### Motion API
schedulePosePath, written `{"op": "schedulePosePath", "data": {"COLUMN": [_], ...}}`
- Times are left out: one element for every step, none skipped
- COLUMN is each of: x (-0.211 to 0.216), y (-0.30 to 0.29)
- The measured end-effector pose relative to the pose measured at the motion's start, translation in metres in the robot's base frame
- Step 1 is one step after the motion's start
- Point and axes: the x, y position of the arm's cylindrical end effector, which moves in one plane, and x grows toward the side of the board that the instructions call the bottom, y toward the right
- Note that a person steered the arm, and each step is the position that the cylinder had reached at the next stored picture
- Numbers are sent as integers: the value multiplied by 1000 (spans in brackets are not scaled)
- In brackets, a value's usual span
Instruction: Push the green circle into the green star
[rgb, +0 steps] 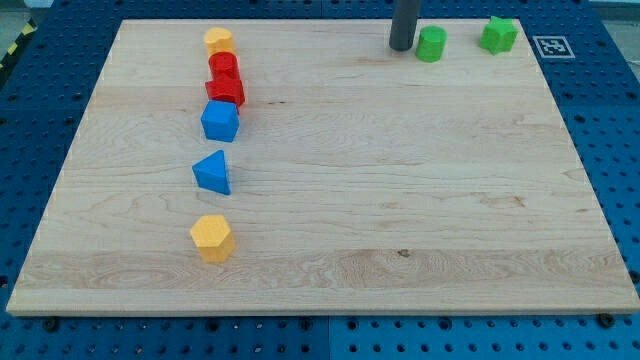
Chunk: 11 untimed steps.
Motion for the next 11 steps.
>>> {"op": "schedulePosePath", "data": {"x": [0, 30, 31, 8, 7, 24, 42, 41, 34, 45, 93], "y": [14, -4, 2, 32, 59, 57, 56, 68, 75, 79, 39]}}
